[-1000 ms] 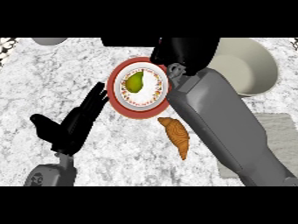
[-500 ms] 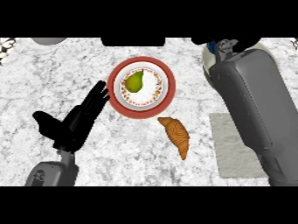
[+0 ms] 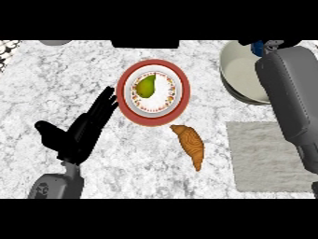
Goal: Pick the can from the placemat and place it in the bowl
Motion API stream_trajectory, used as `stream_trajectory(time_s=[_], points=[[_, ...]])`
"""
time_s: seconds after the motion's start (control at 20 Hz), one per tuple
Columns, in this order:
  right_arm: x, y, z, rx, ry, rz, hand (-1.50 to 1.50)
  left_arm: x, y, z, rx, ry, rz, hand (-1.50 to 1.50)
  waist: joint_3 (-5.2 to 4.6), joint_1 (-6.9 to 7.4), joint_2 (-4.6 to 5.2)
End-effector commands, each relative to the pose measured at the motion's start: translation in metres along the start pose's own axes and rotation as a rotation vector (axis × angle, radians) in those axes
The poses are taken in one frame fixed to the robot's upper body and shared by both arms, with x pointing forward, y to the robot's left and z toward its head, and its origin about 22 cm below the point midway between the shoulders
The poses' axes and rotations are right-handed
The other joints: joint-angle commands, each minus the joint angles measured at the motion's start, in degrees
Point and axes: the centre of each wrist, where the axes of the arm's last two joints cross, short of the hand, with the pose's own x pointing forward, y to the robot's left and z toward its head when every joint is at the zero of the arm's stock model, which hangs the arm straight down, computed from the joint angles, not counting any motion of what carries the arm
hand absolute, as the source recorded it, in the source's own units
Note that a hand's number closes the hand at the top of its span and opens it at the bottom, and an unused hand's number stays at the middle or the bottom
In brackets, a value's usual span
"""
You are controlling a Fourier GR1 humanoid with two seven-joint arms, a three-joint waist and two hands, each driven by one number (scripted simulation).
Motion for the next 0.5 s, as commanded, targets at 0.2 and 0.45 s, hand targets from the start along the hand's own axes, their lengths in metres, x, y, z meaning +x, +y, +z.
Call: stream_trajectory(time_s=[0.2, 0.45], points=[[-0.063, 0.055, -0.031, 0.174, 0.189, 0.073, 1.50, 0.010, -0.002, 0.003, -0.013, 0.000, -0.011, 0.00, 0.08, 0.99, 0.36], [-0.075, 0.049, -0.049, 0.190, 0.244, -0.056, -1.50, 0.007, 0.007, 0.003, -0.037, -0.016, -0.008, 0.00, 0.09, 1.79, 0.70]])
